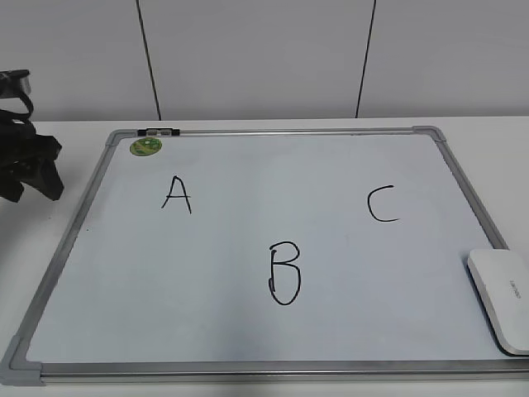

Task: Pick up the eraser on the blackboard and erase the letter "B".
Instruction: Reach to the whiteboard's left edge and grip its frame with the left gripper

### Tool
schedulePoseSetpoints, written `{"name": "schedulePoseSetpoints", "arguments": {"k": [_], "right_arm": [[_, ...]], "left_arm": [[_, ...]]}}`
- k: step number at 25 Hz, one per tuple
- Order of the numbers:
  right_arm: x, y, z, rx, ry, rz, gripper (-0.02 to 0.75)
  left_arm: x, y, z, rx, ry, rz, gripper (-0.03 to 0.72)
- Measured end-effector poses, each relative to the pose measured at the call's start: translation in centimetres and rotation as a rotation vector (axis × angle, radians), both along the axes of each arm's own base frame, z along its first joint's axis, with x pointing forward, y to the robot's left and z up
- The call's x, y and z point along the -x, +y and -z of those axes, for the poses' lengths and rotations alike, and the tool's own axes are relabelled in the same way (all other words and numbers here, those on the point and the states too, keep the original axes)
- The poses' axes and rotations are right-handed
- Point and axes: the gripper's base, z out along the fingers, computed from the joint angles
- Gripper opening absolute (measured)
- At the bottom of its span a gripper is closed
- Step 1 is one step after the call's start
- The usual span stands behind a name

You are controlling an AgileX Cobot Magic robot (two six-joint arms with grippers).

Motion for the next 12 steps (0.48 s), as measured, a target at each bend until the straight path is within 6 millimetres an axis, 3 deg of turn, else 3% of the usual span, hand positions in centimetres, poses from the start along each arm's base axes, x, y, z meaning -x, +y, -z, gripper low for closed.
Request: {"name": "schedulePoseSetpoints", "arguments": {"k": [7, 12], "right_arm": [[0.0, 0.0, 0.0, 0.0, 0.0, 0.0, 0.592], [0.0, 0.0, 0.0, 0.0, 0.0, 0.0, 0.592]], "left_arm": [[-3.2, -0.1, 2.9, 0.012, 0.076, 0.009, 0.372], [-4.2, -0.2, 4.5, 0.022, 0.116, 0.01, 0.314]]}}
